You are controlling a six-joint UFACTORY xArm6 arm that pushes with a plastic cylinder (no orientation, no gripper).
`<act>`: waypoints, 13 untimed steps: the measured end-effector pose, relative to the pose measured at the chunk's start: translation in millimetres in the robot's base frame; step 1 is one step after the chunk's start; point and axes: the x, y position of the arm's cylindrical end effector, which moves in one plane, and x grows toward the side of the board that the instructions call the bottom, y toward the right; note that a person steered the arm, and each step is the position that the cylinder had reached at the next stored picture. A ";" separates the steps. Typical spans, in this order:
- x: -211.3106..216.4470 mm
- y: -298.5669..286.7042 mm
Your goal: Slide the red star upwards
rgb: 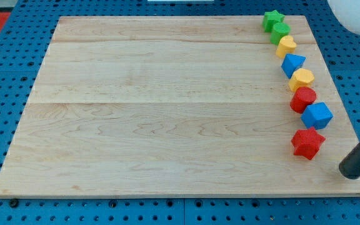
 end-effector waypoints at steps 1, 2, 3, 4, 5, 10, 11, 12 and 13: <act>-15.1 1.3; -43.0 8.0; -42.9 2.1; -42.9 -51.5; -42.9 -54.9; -62.0 -54.5; -71.4 -54.6; -74.9 -61.6; -74.9 -64.3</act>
